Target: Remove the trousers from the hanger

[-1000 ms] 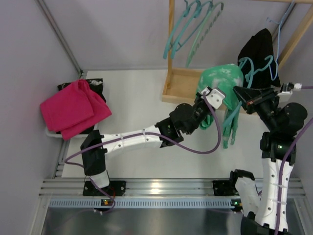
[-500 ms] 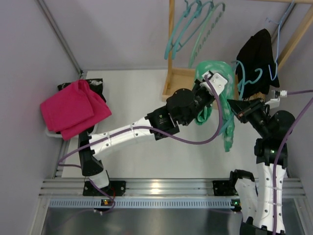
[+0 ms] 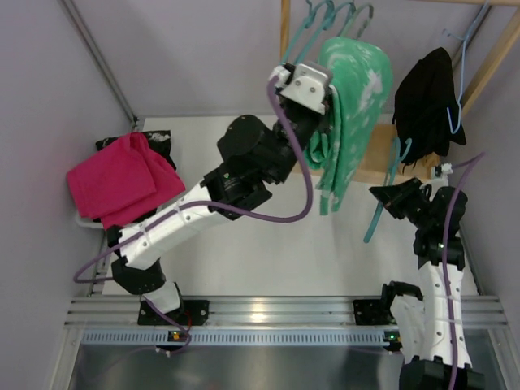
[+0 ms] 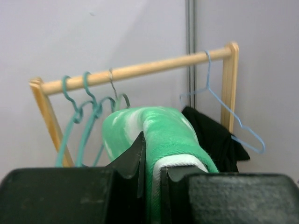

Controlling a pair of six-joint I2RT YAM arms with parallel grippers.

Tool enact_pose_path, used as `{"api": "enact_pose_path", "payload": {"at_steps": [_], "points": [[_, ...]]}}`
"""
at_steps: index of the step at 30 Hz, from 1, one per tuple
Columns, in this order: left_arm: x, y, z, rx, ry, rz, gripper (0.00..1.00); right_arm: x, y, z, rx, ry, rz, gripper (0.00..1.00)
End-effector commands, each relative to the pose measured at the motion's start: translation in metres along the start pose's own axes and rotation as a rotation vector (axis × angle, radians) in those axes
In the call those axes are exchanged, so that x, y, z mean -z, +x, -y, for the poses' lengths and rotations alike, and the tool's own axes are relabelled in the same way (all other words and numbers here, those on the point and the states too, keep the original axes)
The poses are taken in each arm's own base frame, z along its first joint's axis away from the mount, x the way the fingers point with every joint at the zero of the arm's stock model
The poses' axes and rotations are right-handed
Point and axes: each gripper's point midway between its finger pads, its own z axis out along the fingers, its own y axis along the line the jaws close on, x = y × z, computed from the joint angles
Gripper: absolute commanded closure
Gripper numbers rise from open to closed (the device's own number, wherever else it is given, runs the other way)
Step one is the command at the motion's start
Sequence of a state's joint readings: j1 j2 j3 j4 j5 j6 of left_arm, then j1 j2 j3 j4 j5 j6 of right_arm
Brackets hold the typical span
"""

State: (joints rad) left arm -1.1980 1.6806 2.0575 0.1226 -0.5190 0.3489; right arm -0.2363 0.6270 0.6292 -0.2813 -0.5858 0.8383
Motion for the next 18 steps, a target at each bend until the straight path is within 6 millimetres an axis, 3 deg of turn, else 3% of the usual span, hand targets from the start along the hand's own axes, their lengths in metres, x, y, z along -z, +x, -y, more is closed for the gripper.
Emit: {"api": "enact_pose_path", "payload": {"at_steps": [1, 6, 11, 13, 14, 15, 17, 18], "points": [[0.051, -0.172, -0.111, 0.227, -0.213, 0.413, 1.0, 0.0, -0.007, 0.005, 0.104, 0.022, 0.029, 1.0], [0.062, -0.187, -0.155, 0.233, -0.293, 0.441, 1.0, 0.0, -0.009, 0.002, 0.128, 0.016, 0.032, 1.0], [0.086, -0.2, -0.22, 0.186, -0.435, 0.482, 1.0, 0.001, -0.012, 0.001, 0.155, 0.016, 0.036, 1.0], [0.108, -0.208, -0.255, 0.144, -0.518, 0.495, 1.0, 0.0, -0.012, 0.002, 0.159, 0.018, 0.031, 1.0], [0.111, -0.2, -0.264, 0.129, -0.547, 0.48, 1.0, 0.0, -0.013, 0.001, 0.161, 0.017, 0.033, 1.0], [0.132, -0.213, -0.276, 0.113, -0.581, 0.509, 1.0, -0.001, -0.013, 0.001, 0.162, 0.016, 0.031, 1.0], [0.152, -0.217, -0.298, 0.049, -0.655, 0.523, 1.0, -0.003, -0.013, 0.002, 0.159, 0.018, 0.025, 1.0], [0.172, -0.223, -0.309, 0.002, -0.698, 0.535, 1.0, -0.004, -0.014, 0.001, 0.157, 0.017, 0.024, 1.0]]}}
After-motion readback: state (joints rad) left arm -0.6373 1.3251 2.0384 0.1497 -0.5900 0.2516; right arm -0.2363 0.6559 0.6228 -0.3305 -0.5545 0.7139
